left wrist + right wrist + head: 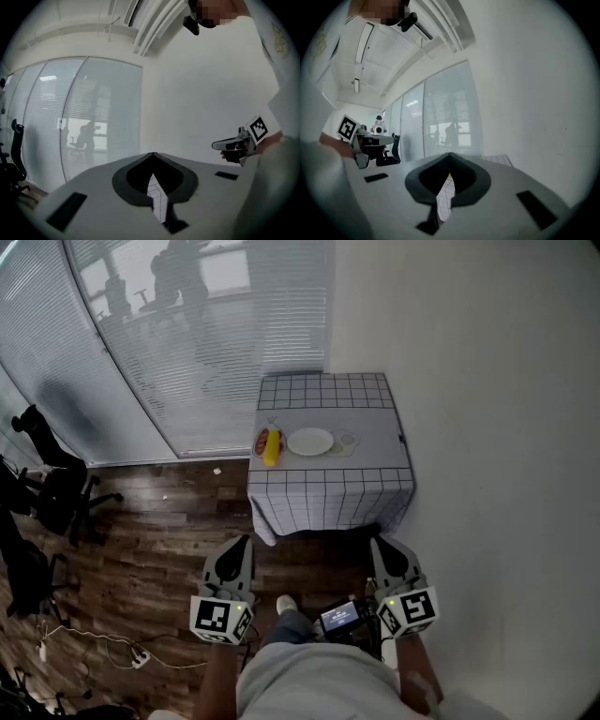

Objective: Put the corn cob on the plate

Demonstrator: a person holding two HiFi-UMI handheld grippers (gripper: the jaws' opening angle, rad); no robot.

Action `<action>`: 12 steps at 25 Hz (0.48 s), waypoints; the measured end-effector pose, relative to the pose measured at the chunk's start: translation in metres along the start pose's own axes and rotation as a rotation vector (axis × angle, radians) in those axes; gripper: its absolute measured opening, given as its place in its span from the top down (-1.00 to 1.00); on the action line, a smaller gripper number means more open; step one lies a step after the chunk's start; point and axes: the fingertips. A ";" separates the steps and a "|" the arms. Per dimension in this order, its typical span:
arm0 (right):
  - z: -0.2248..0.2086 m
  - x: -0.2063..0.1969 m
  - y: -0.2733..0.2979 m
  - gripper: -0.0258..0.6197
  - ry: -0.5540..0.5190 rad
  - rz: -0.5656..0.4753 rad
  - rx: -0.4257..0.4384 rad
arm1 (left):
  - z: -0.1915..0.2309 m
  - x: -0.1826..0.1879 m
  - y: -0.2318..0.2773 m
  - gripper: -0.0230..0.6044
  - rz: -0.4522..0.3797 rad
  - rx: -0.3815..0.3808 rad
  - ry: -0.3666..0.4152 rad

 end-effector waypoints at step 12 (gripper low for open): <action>-0.001 -0.009 0.006 0.90 0.039 -0.002 0.032 | 0.000 -0.001 -0.004 0.90 -0.002 0.004 0.011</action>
Point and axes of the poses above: the fingertips, and each gripper's own axes: y forward along the fingers, z to its left, x out of its top, and after that the axes turned 2 degrees about -y, right-handed
